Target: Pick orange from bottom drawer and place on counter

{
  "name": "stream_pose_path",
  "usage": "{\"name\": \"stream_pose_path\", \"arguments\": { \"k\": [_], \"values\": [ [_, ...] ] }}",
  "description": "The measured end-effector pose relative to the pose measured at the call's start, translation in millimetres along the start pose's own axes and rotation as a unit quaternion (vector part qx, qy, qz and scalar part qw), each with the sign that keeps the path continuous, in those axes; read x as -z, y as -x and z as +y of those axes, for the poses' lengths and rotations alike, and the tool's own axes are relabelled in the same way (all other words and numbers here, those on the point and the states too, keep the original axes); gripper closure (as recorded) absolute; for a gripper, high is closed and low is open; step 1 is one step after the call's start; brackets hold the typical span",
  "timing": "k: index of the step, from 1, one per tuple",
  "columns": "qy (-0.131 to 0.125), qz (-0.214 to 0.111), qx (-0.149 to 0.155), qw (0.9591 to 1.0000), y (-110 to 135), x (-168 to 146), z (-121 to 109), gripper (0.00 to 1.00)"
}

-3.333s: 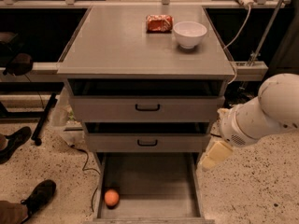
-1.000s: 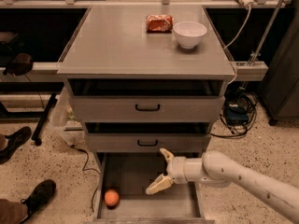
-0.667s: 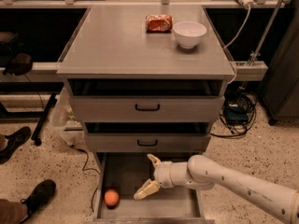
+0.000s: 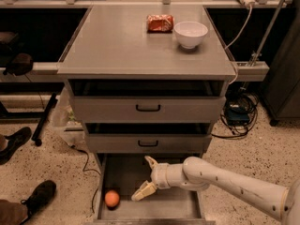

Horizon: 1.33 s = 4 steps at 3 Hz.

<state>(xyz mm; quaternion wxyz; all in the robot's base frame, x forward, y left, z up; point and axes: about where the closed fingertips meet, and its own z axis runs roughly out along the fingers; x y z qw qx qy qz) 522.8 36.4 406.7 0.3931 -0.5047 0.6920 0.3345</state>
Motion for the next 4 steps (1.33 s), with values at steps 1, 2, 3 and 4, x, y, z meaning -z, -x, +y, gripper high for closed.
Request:
{"name": "stream_pose_path", "arguments": {
  "k": [1, 2, 3, 4],
  "values": [
    [0.003, 0.019, 0.013, 0.9997, -29, -33, -12, 0.0],
    [0.009, 0.051, 0.036, 0.998, -63, -72, -27, 0.0],
    [0.033, 0.057, 0.056, 0.9963, -87, -109, -30, 0.0],
    [0.06, 0.047, 0.065, 0.995, -107, -149, -21, 0.0]
  ]
}}
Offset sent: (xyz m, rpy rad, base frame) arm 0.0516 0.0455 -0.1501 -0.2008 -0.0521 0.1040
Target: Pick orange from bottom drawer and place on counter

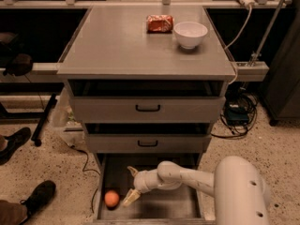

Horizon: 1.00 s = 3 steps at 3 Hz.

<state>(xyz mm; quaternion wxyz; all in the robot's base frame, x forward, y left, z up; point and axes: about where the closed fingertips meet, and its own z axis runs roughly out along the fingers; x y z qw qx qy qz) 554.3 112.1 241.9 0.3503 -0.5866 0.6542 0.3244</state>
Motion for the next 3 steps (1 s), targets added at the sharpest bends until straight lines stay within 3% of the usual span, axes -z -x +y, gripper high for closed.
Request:
{"name": "stream_pose_path", "arguments": {
  "k": [3],
  "values": [
    [0.019, -0.028, 0.038, 0.9987, -36, -82, 13, 0.0]
  ]
}}
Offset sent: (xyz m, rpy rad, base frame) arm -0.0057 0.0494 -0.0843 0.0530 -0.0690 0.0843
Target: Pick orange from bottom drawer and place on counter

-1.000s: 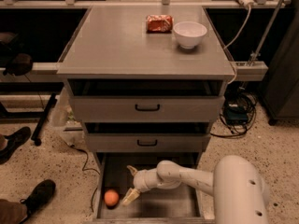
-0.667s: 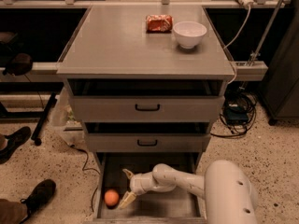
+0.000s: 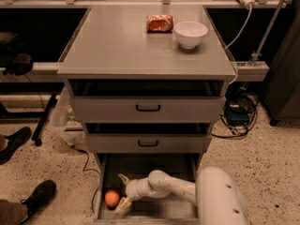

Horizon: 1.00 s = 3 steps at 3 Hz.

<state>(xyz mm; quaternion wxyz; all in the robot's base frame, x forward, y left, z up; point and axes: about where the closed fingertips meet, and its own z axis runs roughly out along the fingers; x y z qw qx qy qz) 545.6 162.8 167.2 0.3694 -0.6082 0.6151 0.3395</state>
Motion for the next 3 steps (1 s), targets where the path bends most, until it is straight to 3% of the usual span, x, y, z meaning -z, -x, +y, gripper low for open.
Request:
{"name": "stream_pose_path", "arguments": {
  "k": [2, 3],
  "values": [
    [-0.001, -0.012, 0.006, 0.9999, -5, -38, 7, 0.0],
    [0.003, -0.014, 0.005, 0.9999, -9, -50, 8, 0.19]
  ]
}}
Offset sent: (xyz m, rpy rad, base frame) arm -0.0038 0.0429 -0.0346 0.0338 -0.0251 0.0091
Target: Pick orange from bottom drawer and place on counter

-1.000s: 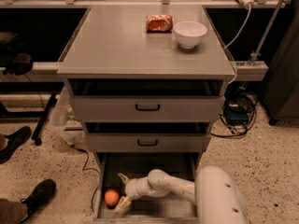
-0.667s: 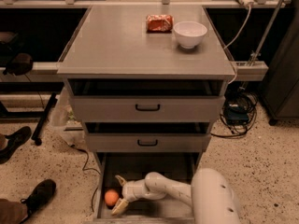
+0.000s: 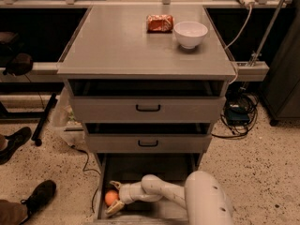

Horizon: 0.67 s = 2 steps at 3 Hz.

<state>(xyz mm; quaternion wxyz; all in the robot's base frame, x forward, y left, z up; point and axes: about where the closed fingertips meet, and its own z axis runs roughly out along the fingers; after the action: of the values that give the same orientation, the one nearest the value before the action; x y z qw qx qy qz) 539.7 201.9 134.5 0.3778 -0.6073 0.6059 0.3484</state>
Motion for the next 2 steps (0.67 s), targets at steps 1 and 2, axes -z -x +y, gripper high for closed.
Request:
{"name": "stream_pose_path", "arguments": {
  "k": [1, 2],
  "values": [
    [-0.005, -0.006, -0.013, 0.9999, -4.0, -3.4, -2.6, 0.42],
    [-0.011, -0.01, -0.021, 0.9997, -6.3, -2.1, -5.1, 0.66]
  ]
}}
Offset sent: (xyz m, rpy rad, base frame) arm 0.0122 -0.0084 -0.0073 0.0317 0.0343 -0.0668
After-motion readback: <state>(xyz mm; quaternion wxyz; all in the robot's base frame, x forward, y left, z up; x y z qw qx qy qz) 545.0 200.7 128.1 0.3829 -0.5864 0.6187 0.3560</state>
